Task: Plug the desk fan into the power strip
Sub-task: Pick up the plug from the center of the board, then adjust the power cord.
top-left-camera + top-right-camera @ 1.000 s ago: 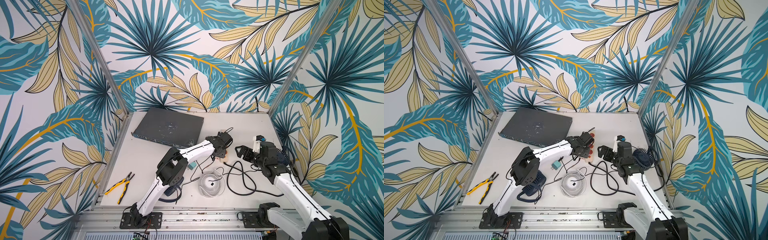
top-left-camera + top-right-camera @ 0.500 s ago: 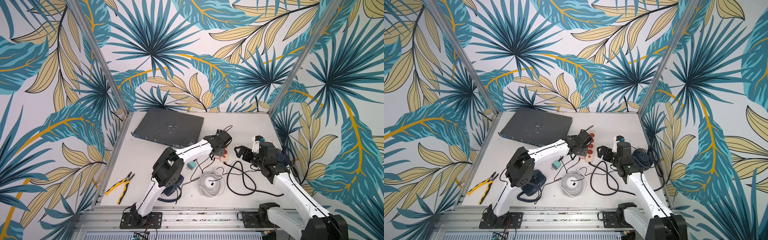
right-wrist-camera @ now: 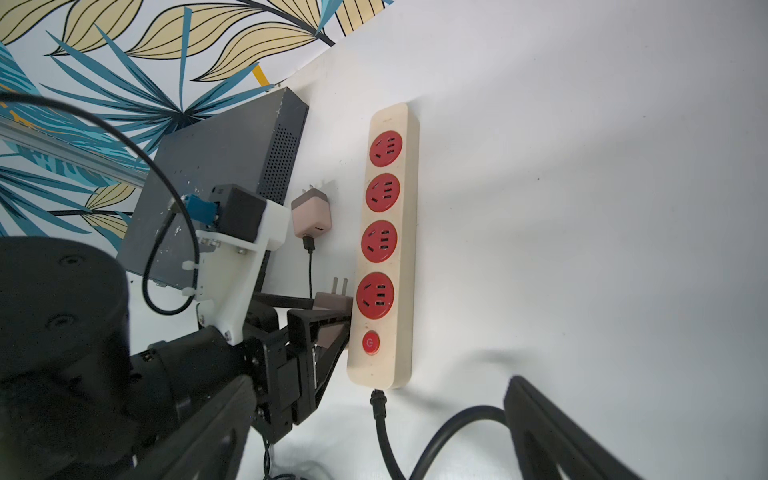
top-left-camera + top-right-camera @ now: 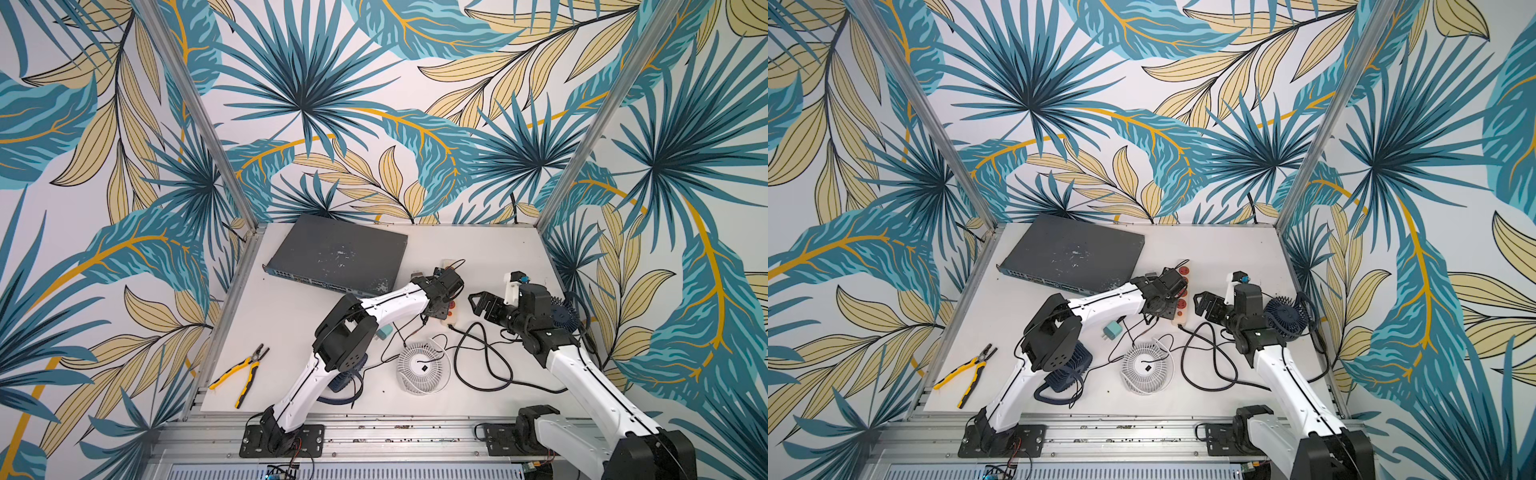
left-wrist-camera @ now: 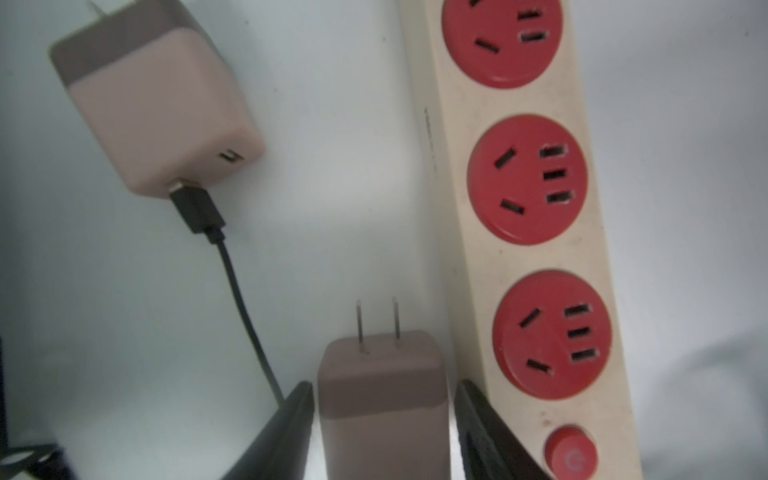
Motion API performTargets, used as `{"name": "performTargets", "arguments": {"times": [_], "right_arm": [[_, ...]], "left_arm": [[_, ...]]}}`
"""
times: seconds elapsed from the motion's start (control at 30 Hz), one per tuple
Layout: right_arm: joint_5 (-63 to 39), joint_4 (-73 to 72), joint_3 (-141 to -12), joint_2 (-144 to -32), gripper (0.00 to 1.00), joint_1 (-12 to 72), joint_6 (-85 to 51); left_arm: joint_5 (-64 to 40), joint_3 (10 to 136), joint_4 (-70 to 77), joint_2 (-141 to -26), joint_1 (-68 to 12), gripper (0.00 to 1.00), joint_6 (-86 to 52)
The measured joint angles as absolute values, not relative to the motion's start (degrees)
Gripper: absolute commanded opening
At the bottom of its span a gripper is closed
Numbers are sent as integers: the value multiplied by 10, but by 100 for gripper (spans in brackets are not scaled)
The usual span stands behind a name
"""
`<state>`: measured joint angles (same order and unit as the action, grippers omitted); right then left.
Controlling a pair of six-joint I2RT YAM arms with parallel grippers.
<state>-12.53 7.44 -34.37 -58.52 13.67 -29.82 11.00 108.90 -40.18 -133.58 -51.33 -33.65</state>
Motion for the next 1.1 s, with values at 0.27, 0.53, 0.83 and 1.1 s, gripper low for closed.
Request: {"name": "performTargets", "arguments": {"times": [0.27,0.53,0.83,1.1], "right_arm": [[-130,74,-344,-586,96,137,-298],[-159,67,-345,-570,95,137,-298],[-185,-81,-306,-497,95,193,-307],[-149,-263,-235,-437,93,269,-307]], "left_arm": [[108,1124,-401,-1368,-514,46,-338],[105,1044,-356,-1279,-509,43,-375],[57,957,-195,-1024,-475,43,-509],[16,812,-75,-954,-459,44,-688]]}}
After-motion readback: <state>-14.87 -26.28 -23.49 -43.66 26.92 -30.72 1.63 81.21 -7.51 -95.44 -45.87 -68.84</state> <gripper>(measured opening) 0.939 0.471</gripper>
